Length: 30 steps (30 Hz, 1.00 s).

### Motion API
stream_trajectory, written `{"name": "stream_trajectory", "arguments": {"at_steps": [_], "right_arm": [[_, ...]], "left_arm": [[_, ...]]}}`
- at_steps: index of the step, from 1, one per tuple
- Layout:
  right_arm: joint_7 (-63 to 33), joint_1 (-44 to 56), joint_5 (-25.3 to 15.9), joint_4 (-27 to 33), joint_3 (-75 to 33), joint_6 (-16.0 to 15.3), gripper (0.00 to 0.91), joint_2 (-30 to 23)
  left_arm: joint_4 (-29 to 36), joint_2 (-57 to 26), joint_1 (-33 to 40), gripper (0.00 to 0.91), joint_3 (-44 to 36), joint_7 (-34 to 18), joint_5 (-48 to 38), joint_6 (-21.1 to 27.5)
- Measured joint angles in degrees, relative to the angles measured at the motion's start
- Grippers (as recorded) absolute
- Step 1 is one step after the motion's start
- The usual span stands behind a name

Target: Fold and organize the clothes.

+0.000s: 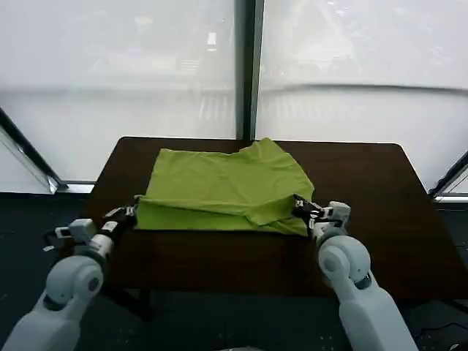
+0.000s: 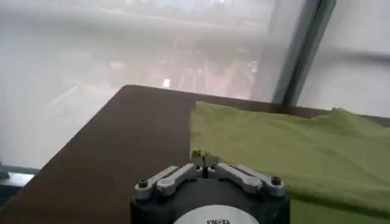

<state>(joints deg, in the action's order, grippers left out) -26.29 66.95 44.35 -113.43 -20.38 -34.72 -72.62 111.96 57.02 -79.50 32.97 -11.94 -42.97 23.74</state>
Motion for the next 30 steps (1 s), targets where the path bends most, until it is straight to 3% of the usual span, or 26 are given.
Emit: {"name": "stream_trajectory", "arguments": {"at_steps": [7,8,9,14,22,30], "right_arm": [[1.98,0.32,-0.07,0.13,-0.39,-0.28,0.0,0.28],[2.67,0.51,-0.09,-0.08,-0.58,-0.3,0.02,0.48],[3.06,0.72,-0.15,-0.36,-0.8,-0.32,0.878,0.7],[6.0,1.97,-0.48,-2.1,-2.09,-0.57,0.878,2.33],[8.14,5.84,-1.46,-6.6,-3.9,-5.82,0.878,7.9],[10.08,12.4,-3.2,-12.26,-6.23,-7.48,0.878,14.36]], "left_arm": [[-0.89,-0.23,1.22,0.0,-1.17,0.28,0.16,0.0],[-1.02,-0.34,1.46,0.858,-1.35,0.28,0.17,0.02],[-1.18,-0.44,1.72,0.878,-1.58,0.29,0.17,0.03],[-1.72,-0.57,2.4,0.878,-2.2,0.52,0.42,0.15],[-0.28,-0.5,1.37,0.878,-1.72,0.63,0.83,0.29],[4.66,0.7,-2.85,0.878,-0.12,-1.03,-0.99,2.66]]}}
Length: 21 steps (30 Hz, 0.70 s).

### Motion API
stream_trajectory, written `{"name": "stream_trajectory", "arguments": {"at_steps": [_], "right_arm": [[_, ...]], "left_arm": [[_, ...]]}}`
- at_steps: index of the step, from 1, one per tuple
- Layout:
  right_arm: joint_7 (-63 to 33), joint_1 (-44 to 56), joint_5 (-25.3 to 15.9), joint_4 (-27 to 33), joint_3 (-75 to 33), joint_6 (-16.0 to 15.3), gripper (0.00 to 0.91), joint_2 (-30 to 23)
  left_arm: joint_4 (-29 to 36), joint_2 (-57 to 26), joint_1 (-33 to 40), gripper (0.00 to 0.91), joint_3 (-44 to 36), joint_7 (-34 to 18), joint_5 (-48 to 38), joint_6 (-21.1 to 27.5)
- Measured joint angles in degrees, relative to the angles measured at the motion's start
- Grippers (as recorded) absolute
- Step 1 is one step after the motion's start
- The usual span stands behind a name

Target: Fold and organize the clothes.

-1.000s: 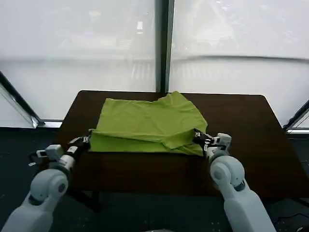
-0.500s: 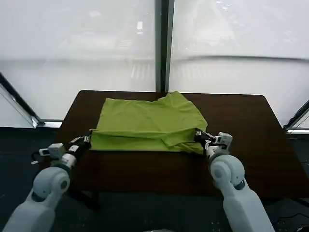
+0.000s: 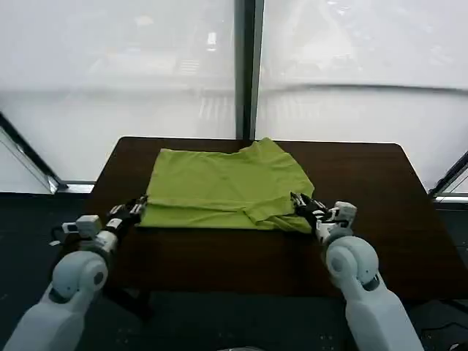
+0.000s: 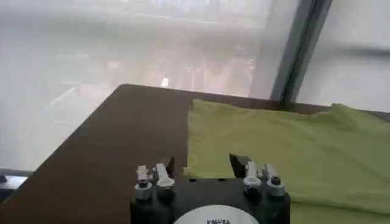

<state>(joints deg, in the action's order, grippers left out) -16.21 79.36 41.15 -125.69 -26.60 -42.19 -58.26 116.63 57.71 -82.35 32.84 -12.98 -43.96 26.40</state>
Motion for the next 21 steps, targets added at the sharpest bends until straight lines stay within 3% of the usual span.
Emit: {"name": "stream_trajectory", "arguments": {"at_steps": [7,21], "right_arm": [[1.1,2.93,-2.0,-0.41,0.51,0.0,0.878,0.71],[1.59,4.13,-3.18,-0.71,1.11,0.0,0.878,1.14]], "left_arm": [[3.71,2.51,-4.43,0.878,-0.64,-1.07,0.54,0.67],[1.36,3.62,-5.37,0.878,0.31,-0.89,0.97,-0.05]]}}
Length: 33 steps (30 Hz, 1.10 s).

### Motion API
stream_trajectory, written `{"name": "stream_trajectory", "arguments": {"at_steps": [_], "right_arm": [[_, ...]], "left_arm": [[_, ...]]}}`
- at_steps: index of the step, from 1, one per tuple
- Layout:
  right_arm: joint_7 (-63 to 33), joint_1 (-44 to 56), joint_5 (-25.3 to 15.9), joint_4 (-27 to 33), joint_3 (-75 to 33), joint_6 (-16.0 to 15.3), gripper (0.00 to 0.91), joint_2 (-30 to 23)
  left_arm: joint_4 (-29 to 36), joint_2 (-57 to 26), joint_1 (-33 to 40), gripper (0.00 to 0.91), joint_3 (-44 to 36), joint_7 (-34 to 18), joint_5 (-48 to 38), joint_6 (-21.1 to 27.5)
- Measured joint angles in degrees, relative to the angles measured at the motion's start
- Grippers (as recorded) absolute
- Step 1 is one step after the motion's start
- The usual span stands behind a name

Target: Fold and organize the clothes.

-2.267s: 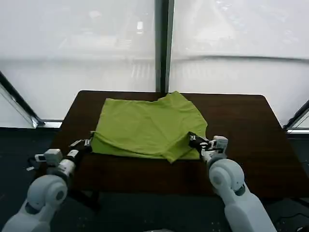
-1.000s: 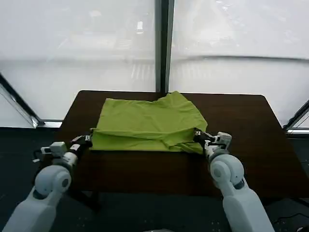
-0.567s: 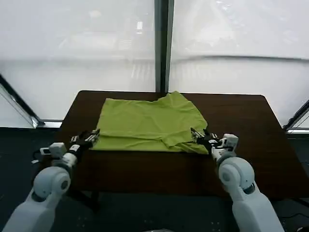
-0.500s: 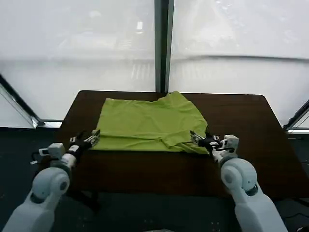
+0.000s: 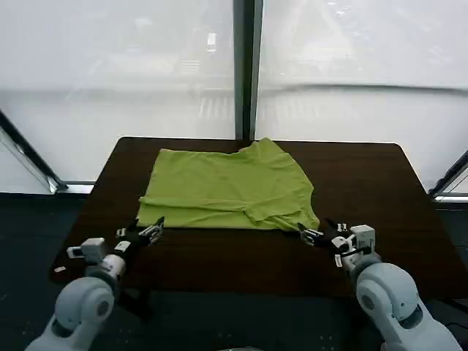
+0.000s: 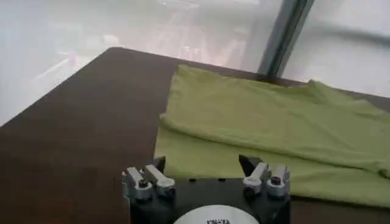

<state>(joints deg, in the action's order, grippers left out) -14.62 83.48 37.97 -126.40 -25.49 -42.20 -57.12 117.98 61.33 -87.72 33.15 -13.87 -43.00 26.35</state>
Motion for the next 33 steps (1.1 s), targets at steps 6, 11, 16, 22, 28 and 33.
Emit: {"name": "stream_trajectory", "arguments": {"at_steps": [6,11,16,22,28,33], "right_arm": [[0.42,-0.07,-0.7,0.28,0.24,0.0,0.79,0.11],[0.62,-0.74,-0.85,1.32,0.55,0.0,0.449,0.16],[0.67,-1.43,-0.92,2.32,0.97,0.0,0.059,0.08],[-1.13,-0.41,1.62,1.06,0.2,0.0,0.0,1.07],[-3.57,2.26,4.77,-1.87,-0.76,0.0,0.0,2.88],[-5.88,5.47,7.95,-5.2,-2.21,0.0,0.0,4.87]], "left_arm": [[-1.61,-0.18,-0.16,0.644,0.76,0.16,-0.49,-0.41],[-2.55,-0.22,0.0,0.127,0.8,0.25,-0.67,-0.59],[-2.91,-0.47,0.04,0.02,0.92,0.38,-0.74,-0.72],[-3.32,-0.66,-0.09,0.0,1.09,0.74,-0.77,-0.84],[-2.28,-1.07,-1.02,0.0,1.49,0.78,-0.55,-0.81],[-0.34,-2.26,-2.78,0.0,2.19,0.28,-0.13,-0.41]]}}
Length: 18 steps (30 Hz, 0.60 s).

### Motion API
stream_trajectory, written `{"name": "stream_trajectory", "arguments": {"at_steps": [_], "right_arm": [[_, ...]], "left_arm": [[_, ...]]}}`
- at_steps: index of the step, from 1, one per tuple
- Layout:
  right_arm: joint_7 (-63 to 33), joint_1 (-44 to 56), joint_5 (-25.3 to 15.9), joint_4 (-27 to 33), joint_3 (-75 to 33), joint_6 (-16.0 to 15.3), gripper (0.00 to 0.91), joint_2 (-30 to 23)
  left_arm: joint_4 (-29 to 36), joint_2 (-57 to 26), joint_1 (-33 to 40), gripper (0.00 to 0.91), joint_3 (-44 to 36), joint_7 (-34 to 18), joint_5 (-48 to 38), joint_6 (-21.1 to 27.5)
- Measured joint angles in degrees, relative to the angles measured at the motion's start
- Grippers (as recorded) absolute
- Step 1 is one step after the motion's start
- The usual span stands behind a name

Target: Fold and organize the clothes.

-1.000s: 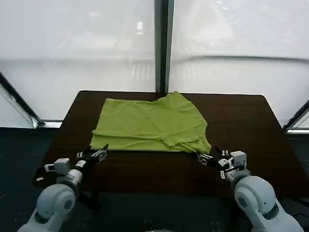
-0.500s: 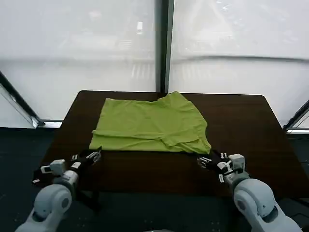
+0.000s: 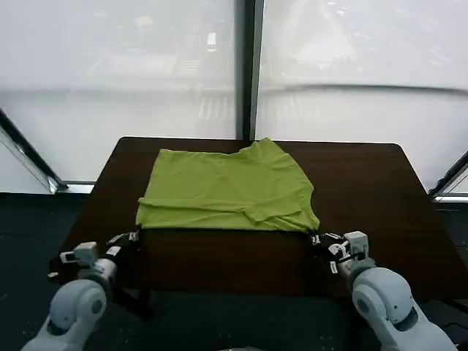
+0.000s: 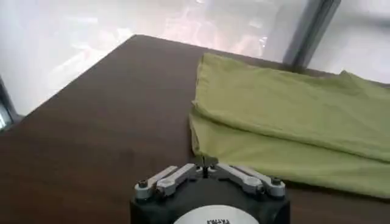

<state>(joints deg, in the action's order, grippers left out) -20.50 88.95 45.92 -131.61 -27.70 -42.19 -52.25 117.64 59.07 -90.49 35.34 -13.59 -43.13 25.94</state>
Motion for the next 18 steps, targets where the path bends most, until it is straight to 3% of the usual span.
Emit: {"name": "stream_trajectory", "arguments": {"at_steps": [6,18], "right_arm": [[-1.63,3.34,2.59,-3.26,-1.97,0.0,0.0,1.92],[-1.84,9.01,3.21,-5.83,-3.64,0.0,0.0,2.78]], "left_arm": [[2.83,-0.83,-3.01,0.0,1.29,-0.15,0.82,0.17],[6.76,-1.74,-11.23,0.0,5.44,0.18,1.04,0.16]]}}
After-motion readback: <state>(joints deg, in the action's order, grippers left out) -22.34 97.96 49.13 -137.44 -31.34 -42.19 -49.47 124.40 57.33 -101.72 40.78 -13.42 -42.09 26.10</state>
